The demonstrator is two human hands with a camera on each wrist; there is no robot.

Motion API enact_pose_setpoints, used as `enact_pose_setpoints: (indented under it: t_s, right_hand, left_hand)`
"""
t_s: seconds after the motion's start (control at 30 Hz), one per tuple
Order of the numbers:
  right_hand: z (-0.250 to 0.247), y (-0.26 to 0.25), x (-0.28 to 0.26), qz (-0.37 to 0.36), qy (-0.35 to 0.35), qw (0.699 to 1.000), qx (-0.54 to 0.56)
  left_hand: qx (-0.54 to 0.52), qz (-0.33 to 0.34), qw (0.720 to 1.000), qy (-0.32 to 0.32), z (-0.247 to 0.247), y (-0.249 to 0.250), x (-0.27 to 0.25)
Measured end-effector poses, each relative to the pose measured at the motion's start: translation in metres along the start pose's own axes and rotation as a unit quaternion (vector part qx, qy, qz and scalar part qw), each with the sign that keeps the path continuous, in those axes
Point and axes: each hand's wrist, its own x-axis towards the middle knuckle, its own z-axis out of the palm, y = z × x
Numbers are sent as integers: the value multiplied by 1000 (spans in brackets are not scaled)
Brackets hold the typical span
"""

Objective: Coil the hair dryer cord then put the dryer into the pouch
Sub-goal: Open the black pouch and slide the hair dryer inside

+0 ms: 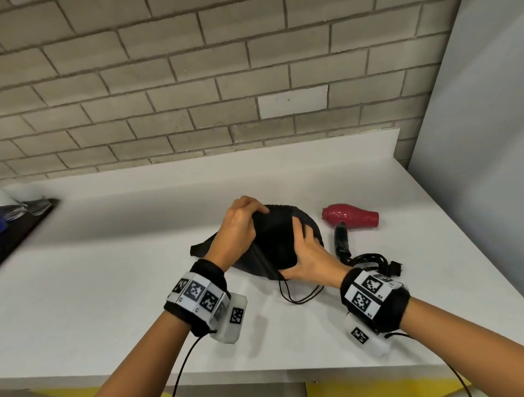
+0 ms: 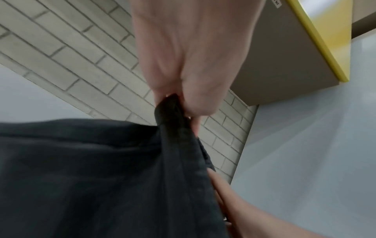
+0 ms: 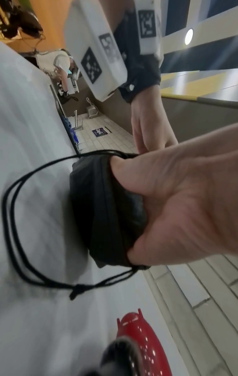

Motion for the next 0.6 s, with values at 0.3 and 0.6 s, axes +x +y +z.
enact_pose_setpoints:
  t_s: [0.3,0.6]
  right_hand:
    - [-36,24,-49,-20,262,960,-100]
    - [-21,83,-55,138,61,931,-333]
  left_hand:
    - [-70,34,974,-214,5,-4,22]
    - [-132,75,962,-226,19,-7,15]
